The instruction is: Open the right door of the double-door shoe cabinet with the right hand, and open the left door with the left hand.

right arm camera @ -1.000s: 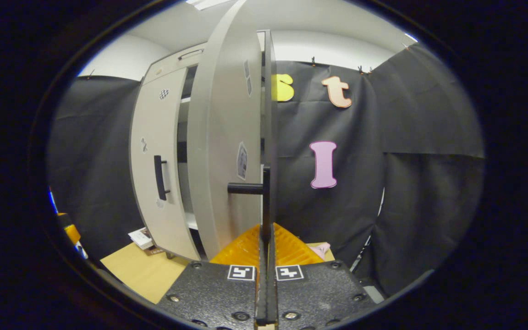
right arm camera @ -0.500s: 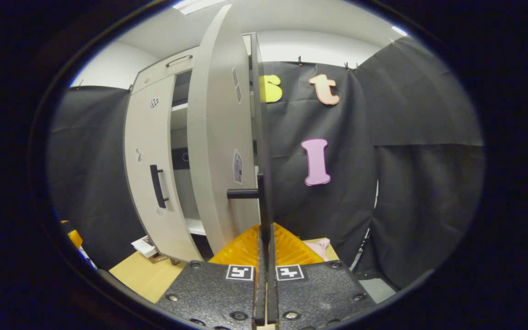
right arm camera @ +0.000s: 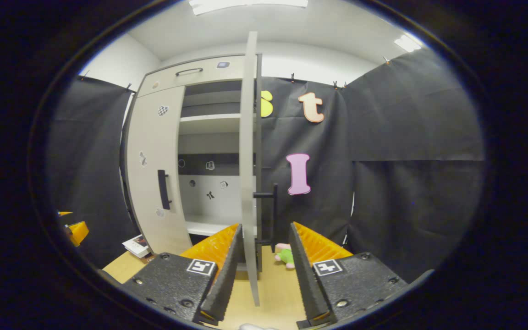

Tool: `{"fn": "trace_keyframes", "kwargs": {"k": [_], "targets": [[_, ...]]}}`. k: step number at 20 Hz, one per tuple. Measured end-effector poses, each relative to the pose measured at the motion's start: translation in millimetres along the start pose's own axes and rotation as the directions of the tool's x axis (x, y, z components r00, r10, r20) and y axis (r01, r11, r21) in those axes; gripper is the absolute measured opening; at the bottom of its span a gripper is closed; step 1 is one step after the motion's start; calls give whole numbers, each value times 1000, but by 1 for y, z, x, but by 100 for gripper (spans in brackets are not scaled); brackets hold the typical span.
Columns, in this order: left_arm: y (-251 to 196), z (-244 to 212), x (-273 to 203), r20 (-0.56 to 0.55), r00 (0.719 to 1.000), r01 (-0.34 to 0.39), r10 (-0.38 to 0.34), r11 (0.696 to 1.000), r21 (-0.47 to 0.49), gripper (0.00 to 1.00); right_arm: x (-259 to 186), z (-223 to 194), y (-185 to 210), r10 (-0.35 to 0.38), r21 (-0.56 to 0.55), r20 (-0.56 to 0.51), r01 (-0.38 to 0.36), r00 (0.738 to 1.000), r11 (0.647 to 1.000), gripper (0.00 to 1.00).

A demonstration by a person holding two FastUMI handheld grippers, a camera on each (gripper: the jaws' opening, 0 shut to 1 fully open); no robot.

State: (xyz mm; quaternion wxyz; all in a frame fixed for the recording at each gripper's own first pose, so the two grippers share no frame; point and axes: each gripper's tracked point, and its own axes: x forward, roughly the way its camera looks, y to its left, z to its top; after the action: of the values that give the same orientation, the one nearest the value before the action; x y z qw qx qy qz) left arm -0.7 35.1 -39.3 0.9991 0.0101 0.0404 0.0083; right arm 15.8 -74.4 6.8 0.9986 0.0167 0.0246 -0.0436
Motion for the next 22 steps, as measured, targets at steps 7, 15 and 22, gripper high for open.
{"fn": "trace_keyframes", "kwargs": {"k": [7,15,22], "targets": [[8,7,21,24,999,47,-48,999,23,96,-40,-34,71,41,-10,-10,-41,999,999,83],[-29,16,93,30,997,77,-78,997,28,95,-41,-57,92,97,-28,-61,-98,993,995,83],[-81,49,192,83,992,92,-96,994,51,96,-18,-54,90,131,-40,-77,-134,988,990,83]]}}
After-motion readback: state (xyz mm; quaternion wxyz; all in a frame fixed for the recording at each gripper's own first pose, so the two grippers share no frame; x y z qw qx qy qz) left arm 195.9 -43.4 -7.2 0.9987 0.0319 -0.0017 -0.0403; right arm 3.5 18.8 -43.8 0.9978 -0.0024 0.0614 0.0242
